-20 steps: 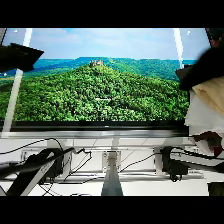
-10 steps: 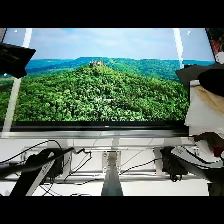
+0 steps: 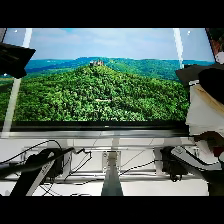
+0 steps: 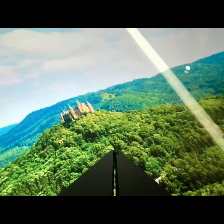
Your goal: Fold the clothes and pants, and hang the long-sleeved shirts on hangers.
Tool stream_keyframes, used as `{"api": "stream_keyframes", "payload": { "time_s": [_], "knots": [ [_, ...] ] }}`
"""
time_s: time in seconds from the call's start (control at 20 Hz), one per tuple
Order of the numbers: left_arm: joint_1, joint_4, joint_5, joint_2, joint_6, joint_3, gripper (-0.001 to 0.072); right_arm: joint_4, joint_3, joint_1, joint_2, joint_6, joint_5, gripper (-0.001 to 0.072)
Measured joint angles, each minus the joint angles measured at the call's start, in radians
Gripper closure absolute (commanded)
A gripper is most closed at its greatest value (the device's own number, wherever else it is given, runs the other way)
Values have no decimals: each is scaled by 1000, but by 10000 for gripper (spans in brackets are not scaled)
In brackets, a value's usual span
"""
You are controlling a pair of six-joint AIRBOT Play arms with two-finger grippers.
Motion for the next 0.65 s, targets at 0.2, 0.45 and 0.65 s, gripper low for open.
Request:
{"api": "stream_keyframes", "payload": {
  "time_s": [0.2,0.45,0.65],
  "knots": [
    [0,0,0,0,0,0,697,69,-1,313,0,-65,-73,697],
    [0,0,0,0,0,0,697,-39,-1,820,0,-192,-131,698],
    [0,0,0,0,0,0,697,-282,-1,1078,-3,-189,-218,696]
  ]
}}
